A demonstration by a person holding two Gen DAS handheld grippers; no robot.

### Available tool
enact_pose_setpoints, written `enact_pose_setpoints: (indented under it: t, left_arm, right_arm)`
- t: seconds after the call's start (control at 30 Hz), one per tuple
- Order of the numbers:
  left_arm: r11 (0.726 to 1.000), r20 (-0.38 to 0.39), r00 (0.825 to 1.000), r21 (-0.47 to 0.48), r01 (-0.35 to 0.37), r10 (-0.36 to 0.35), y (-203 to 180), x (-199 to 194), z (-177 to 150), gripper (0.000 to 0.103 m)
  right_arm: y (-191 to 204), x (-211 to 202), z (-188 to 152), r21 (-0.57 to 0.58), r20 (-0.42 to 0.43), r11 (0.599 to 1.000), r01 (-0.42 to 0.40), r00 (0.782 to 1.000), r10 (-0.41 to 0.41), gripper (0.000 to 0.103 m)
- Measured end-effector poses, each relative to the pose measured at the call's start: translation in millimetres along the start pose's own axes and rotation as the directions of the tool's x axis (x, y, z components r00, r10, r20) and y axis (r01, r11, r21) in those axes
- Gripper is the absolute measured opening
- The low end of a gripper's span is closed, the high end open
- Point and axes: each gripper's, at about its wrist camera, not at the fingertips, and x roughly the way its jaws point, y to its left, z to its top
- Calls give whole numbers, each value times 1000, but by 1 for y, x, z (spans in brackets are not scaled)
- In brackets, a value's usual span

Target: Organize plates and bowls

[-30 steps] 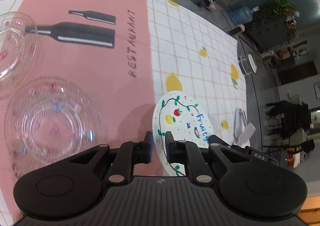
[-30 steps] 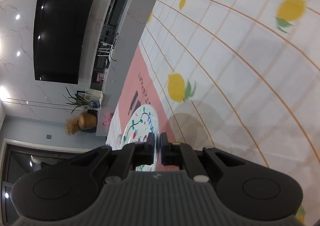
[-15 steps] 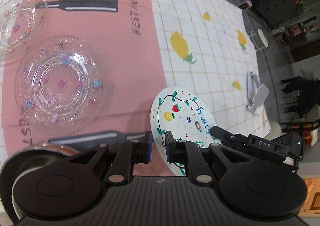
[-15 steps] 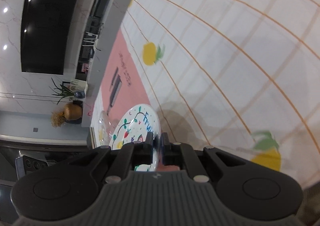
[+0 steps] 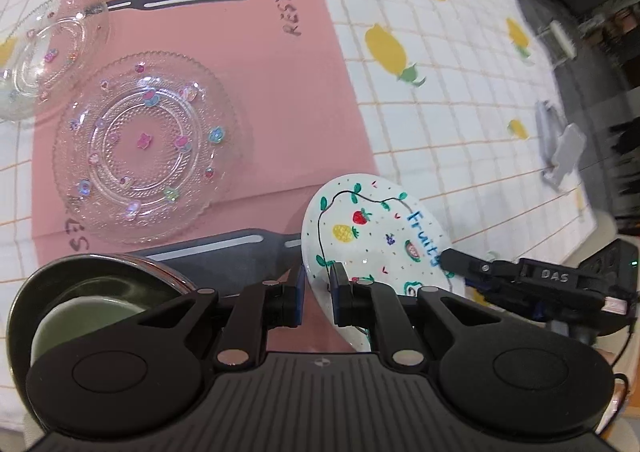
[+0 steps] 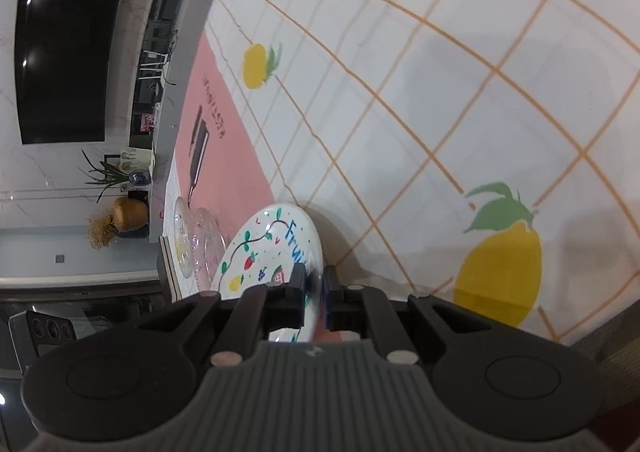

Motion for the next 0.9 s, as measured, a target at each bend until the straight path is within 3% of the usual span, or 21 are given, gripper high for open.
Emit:
enact_pose_setpoints:
  t: [0.13,0.17,0.27,0.5,0.67,0.8,0.9]
  left_arm:
    - [989,-49,990,73,-132,136,-18,11,3,14]
    - [985,-55,987,96,-146,152,-22,13,2,15]
    - [986,-79,987,105,-129,137,-26,18,2,15]
    - [996,-56,995,48,-78,80,-15,8,2,15]
    - [992,100,992,90,-89,80,-14,-41,-2,19]
    - [991,239,965,59,-123,106,-9,-82,-9,28]
    - [989,296,944,-15,-146,144,-2,-101,-11,29]
  right_arm:
    - [-13,9,5,70,-49,997,-34,998,37,4]
    - [-13,9,5,70,-53,997,-33,998,36,11]
    - [-8,13,6,43,-47,999,-9,999,11,6]
    - [1,15,5,-25,-34,1000,11,999,-12,7]
    - [15,17,2,-135,-19,989,67,997,-70,8]
    - [37,20,-6,-273,10,953,134,991,-136,16]
    - [47,20,-13,-339,37,924,175,984,-172,25]
